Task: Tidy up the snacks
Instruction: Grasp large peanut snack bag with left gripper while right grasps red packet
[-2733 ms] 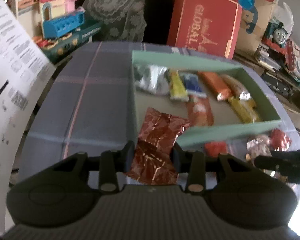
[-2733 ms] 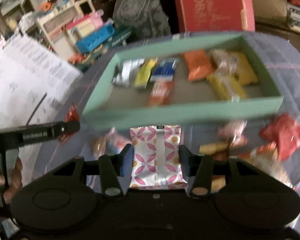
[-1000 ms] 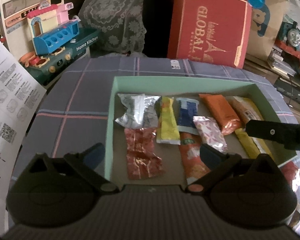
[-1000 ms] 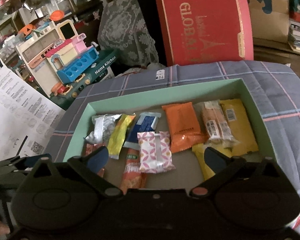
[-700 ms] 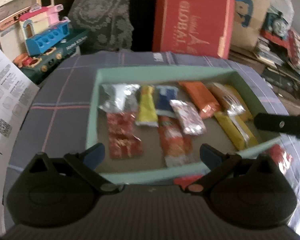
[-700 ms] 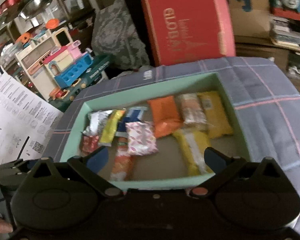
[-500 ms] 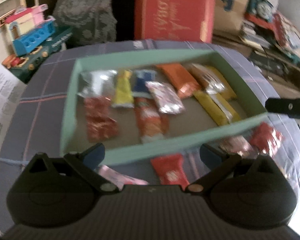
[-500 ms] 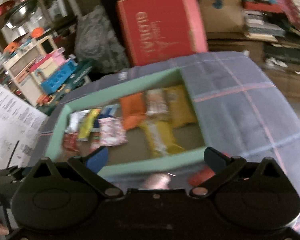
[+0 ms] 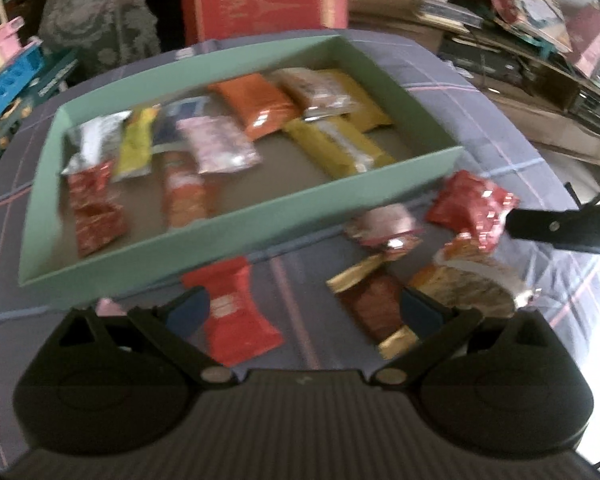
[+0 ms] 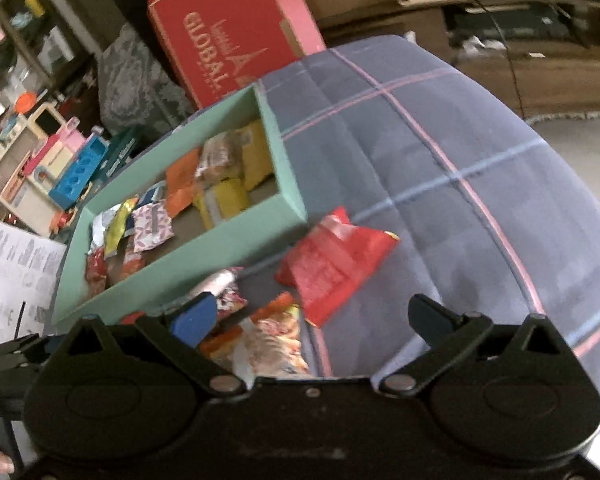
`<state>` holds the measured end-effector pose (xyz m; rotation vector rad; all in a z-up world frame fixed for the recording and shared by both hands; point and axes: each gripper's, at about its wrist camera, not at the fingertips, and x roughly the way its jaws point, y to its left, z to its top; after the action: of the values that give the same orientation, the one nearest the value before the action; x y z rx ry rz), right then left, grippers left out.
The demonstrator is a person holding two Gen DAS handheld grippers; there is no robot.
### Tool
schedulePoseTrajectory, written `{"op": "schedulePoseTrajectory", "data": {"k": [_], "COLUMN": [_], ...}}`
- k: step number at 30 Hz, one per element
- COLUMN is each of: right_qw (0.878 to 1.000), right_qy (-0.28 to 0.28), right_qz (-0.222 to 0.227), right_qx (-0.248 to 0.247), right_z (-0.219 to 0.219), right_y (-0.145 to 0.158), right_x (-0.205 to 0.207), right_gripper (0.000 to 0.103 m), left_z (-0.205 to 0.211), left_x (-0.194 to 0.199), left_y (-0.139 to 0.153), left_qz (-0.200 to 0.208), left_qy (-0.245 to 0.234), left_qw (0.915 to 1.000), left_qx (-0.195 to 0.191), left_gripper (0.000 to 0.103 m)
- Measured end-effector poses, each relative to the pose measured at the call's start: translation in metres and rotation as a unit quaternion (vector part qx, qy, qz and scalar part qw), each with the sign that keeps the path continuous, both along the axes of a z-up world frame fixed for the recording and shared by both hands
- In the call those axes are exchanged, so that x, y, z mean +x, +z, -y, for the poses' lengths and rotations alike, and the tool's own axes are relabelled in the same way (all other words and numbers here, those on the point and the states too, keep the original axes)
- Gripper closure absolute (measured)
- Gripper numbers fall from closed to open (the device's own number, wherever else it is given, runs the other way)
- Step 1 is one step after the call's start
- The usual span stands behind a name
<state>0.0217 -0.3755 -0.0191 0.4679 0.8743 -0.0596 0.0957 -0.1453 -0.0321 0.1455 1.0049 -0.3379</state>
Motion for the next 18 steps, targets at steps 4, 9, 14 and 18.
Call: {"op": "schedulePoseTrajectory", "data": {"k": [4, 9, 14, 18], "right_qw": [1.0, 0.999, 0.999, 0.999], "right_qy": [-0.017, -0.032, -0.039, -0.033], "right_qz": [0.001, 0.006, 0.007, 0.008], "right_qx": [-0.003, 0.001, -0.001, -0.004], "right_z": [0.016, 0.033, 0.043, 0.044], "right_y": [-0.001, 0.0, -0.002, -0.004], "right_x": [-0.01, -0.021, -0.02, -0.011], "right_gripper": [0.0, 0.0, 0.0, 0.0], "left_z": [0.029, 0.07, 0.096, 0.088], "left_x": [0.0, 0.001, -0.003, -0.006], "left_y": [0.002, -0.001, -0.017, -0.028], "left_qz": [-0.005, -0.01, -0.002, -0.005], "left_qy": [-0.024, -0.046, -0.07, -0.077], "left_qw": [0.9996, 0.9987, 0.9975, 0.997], "left_qx": [-0.01, -0.02, 0.007, 0.005], "left_gripper": [0.0, 0.0, 0.0, 0.0]}}
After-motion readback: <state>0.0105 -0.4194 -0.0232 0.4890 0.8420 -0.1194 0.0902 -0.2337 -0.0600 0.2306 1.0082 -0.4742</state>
